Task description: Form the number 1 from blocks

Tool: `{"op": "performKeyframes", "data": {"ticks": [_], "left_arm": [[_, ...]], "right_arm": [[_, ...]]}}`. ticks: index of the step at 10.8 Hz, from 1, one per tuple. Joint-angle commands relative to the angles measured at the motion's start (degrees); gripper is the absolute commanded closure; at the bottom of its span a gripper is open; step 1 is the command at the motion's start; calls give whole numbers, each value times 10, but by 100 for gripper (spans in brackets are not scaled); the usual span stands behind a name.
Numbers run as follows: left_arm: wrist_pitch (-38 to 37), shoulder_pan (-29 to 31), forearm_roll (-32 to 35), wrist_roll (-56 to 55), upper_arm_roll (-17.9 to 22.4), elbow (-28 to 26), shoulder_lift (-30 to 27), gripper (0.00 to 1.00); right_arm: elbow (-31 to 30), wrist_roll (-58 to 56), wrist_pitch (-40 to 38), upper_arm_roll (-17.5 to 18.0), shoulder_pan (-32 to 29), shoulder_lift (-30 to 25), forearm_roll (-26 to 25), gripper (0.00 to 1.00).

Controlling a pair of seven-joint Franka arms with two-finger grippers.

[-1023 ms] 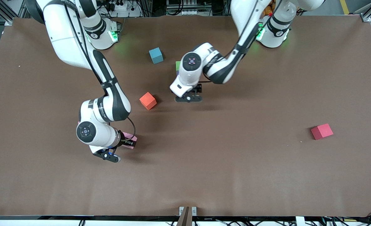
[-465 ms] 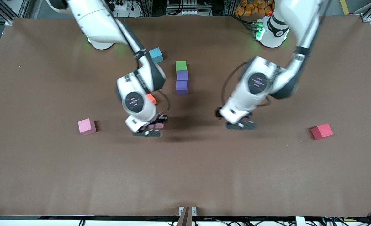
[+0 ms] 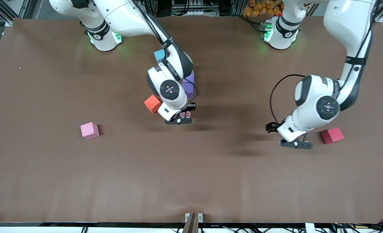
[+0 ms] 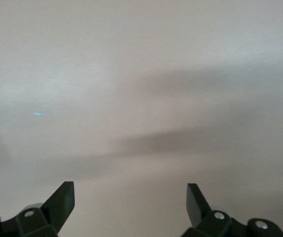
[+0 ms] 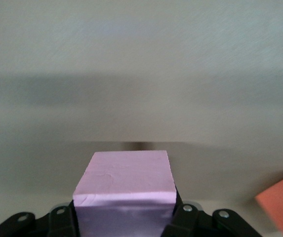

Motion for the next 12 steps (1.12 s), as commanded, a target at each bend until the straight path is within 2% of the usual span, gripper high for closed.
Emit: {"op": "performKeyframes", "data": {"ticks": [1,6,10,11,12], "left_arm": [[19,21,16,73,15,-3,11,0],[18,37,16,253,64,4,11,0],[11,42,16,310,118,11,4,0],[11,43,14,358,126,15,7,0],[11,44,7,372,137,15,9,0]], "right_arm": [[-3,16,16,-5,15,11,5,44],[-40,17,16,-5,37,-1,3,43],[-75,17,19,-6,54,-19,3,40],[-81,17,19,-6,55,-22,3,40],[-83,17,18,-5,58,-28,3,33]]}}
